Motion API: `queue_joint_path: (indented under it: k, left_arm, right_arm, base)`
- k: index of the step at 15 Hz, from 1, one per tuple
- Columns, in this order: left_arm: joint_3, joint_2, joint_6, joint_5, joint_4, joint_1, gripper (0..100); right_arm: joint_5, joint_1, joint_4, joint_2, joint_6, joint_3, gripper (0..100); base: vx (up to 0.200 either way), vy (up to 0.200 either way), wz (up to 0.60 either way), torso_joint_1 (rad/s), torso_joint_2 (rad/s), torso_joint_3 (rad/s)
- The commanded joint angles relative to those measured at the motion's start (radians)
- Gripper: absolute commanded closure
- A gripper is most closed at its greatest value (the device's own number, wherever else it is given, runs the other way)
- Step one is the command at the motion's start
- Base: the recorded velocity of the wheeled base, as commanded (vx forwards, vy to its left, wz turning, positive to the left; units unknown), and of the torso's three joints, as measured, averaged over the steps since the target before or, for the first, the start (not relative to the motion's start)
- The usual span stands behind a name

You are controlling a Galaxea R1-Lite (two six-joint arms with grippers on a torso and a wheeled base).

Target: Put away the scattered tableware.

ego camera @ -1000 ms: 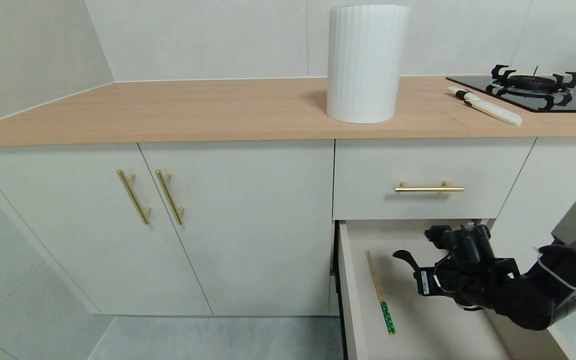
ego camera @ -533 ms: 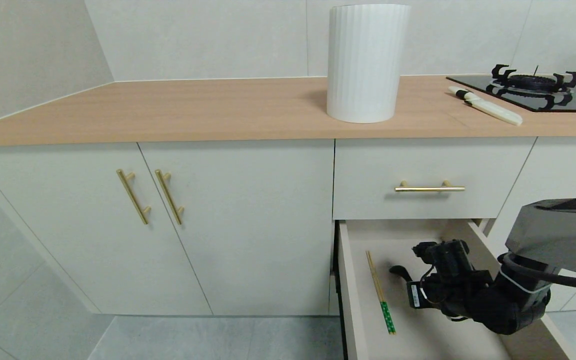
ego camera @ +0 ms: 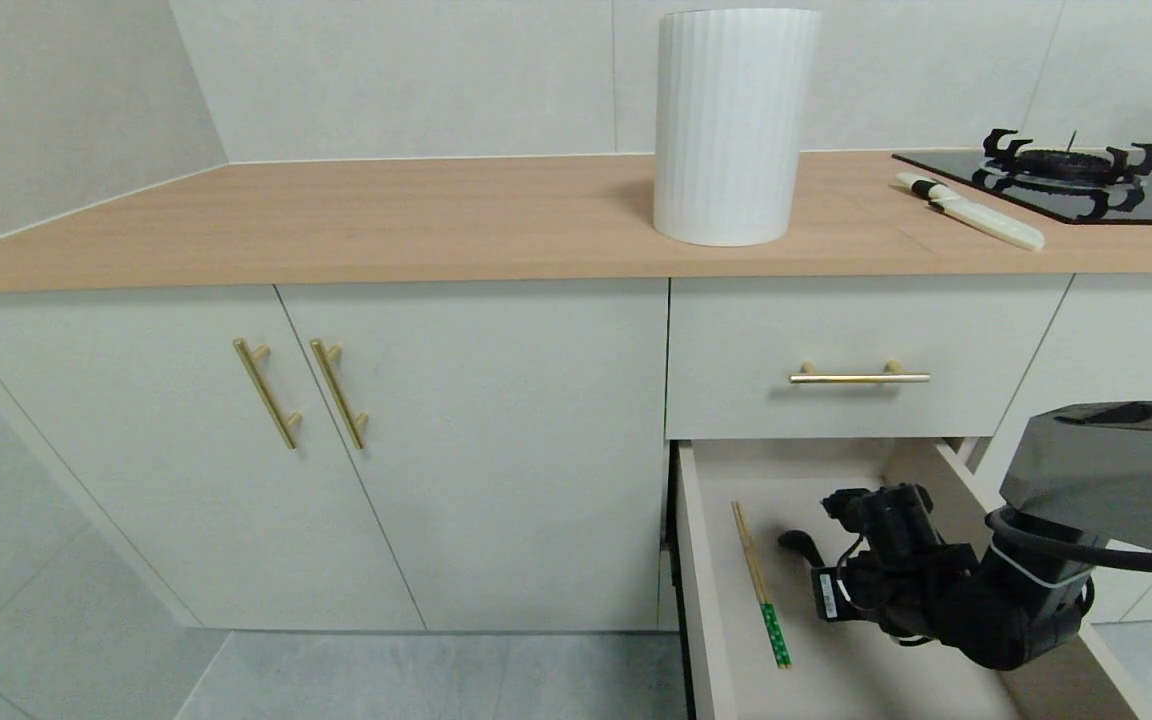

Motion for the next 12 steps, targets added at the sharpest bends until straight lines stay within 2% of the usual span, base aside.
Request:
queue_joint_path:
  k: [1, 2, 9, 12]
  left_arm:
    - [0.000, 0.000, 0.000, 0.001, 0.000, 0.000, 0]
    - [0.000, 0.000, 0.000, 0.001, 0.000, 0.000, 0]
    - [0.000, 0.000, 0.000, 0.001, 0.000, 0.000, 0]
    - [0.000, 0.000, 0.000, 0.001, 0.000, 0.000, 0]
  right_arm:
    - [0.000, 0.001, -0.001, -0.004, 0.000, 0.002, 100]
    - [0.000, 0.001, -0.001, -0.004, 0.000, 0.002, 0]
    - [0.000, 0.002, 0.001, -0.024, 0.000, 0.008, 0]
    - [0.000, 0.001, 0.013, -0.128, 0.000, 0.052, 0]
  base:
    - [0.000, 0.000, 0.00, 0.000, 0.00, 0.000]
    - [0.000, 0.000, 0.00, 0.000, 0.00, 0.000]
    - [0.000, 0.000, 0.00, 0.000, 0.00, 0.000]
    - [0.000, 0.000, 0.00, 0.000, 0.00, 0.000]
